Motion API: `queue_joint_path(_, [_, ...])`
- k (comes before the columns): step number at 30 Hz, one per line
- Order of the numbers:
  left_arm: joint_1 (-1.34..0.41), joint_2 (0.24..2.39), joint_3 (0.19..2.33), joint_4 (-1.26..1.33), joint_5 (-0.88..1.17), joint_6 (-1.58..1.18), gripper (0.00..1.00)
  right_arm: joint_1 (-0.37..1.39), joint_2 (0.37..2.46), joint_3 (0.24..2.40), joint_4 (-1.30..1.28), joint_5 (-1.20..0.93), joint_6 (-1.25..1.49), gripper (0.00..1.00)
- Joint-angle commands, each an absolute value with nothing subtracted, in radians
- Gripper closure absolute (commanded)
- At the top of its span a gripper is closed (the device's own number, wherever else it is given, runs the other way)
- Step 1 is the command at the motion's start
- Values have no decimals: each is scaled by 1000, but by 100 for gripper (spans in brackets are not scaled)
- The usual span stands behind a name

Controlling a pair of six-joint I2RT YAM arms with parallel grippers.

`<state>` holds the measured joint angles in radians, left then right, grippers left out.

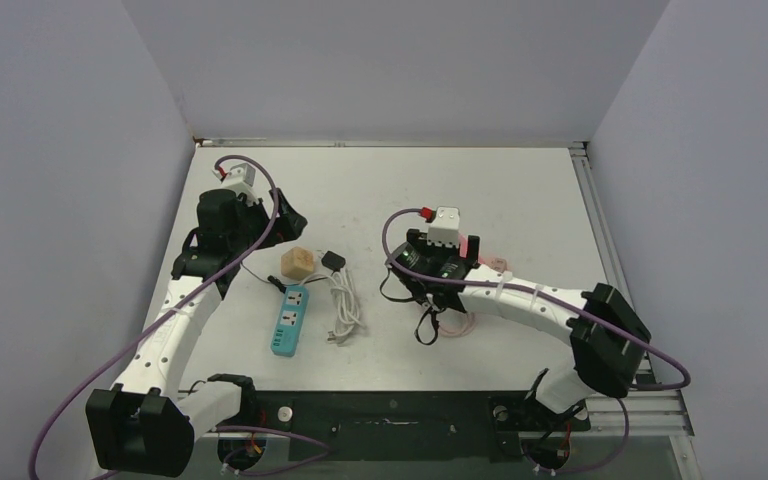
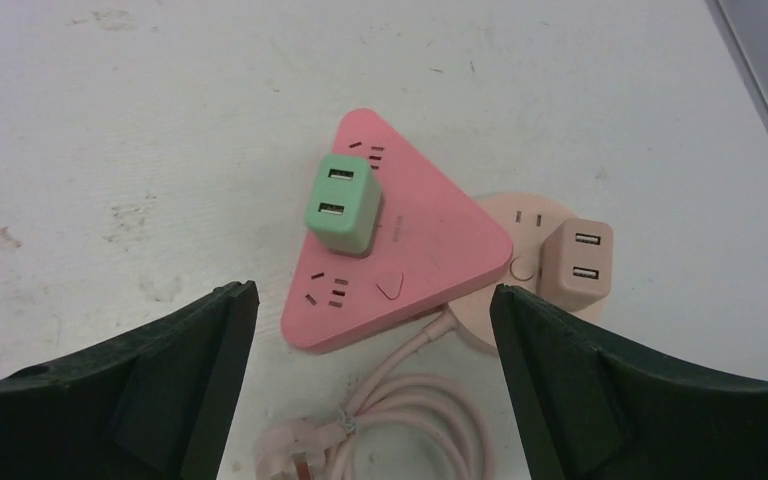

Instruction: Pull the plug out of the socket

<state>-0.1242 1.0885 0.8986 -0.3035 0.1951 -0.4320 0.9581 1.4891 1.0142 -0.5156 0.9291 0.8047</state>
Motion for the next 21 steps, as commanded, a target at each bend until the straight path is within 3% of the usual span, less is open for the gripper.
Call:
queue_joint_path(1, [-130,1082,943,-281,216,-428,7,944,1582,1122,-640,1057,870,10])
queue_joint_path(8, [-130,1077,943,-279,214,-428,7,861,1747,1232,-619,1020,821,0])
queue_joint_path(21, [-129,1065,943,-276,224,-431,7,814,1911,1347,-632,953,815,21])
